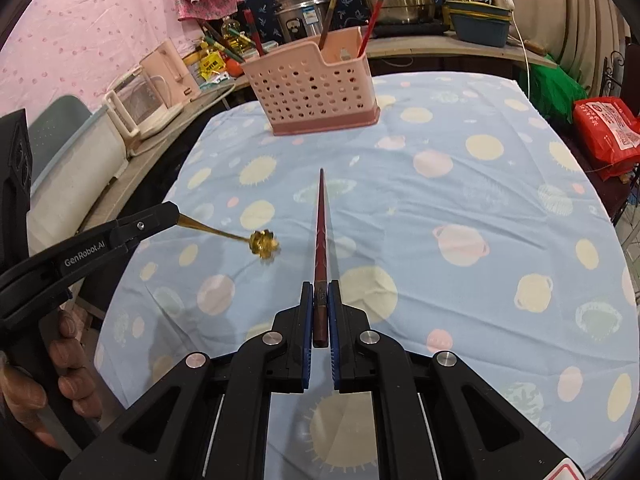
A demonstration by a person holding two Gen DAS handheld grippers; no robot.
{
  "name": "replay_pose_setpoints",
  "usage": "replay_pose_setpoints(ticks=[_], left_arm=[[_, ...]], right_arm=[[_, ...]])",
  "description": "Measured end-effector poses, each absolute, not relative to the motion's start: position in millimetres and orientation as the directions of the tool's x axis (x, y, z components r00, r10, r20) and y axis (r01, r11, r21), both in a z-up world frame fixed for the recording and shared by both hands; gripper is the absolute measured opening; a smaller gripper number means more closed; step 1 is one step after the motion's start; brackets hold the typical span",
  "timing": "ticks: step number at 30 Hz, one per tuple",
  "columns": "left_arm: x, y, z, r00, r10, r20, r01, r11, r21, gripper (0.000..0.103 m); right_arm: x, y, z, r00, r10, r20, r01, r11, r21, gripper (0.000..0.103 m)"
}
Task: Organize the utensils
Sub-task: 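Lift the chopstick and gold spoon and carry them over the pink caddy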
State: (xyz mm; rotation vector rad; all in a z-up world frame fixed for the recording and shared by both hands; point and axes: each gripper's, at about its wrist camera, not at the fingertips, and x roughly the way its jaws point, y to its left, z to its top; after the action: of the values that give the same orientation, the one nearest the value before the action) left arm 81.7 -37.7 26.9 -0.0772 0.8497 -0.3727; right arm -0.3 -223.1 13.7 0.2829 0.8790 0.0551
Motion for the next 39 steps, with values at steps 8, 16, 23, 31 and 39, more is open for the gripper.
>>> replay_pose_setpoints(ticks=[8, 16, 23, 31, 39], left_arm=[[90, -34, 60, 0.647, -0.343, -0.681, 0.298, 0.936, -0.189, 0.001], [106, -33, 97, 0.689, -0.355, -0.632, 0.319, 0.931, -0.176, 0.001], [139, -30, 131, 0.731, -0.351, -0.584, 0.318, 0.934, -0.164, 0.001], [182, -40, 171, 0.765, -0.359, -0.534, 0.332, 0.931, -0.15, 0.001], [230, -71, 199, 0.786, -0.371, -0.494, 0.351, 0.926, -0.137, 0.001]], right_arm=[[11, -234, 56, 0.703, 0.152, -0.695, 0.063, 0.96, 0.274, 0.007], [33, -243, 105, 0.779, 0.126, -0.614, 0.052, 0.963, 0.264, 0.007], [66, -251, 145, 0.829, 0.109, -0.548, 0.042, 0.966, 0.256, 0.007], [115, -265, 202, 0.886, 0.085, -0.455, 0.034, 0.968, 0.249, 0.007], [167, -285, 252, 0.934, 0.023, -0.357, 0.069, 0.967, 0.243, 0.007]])
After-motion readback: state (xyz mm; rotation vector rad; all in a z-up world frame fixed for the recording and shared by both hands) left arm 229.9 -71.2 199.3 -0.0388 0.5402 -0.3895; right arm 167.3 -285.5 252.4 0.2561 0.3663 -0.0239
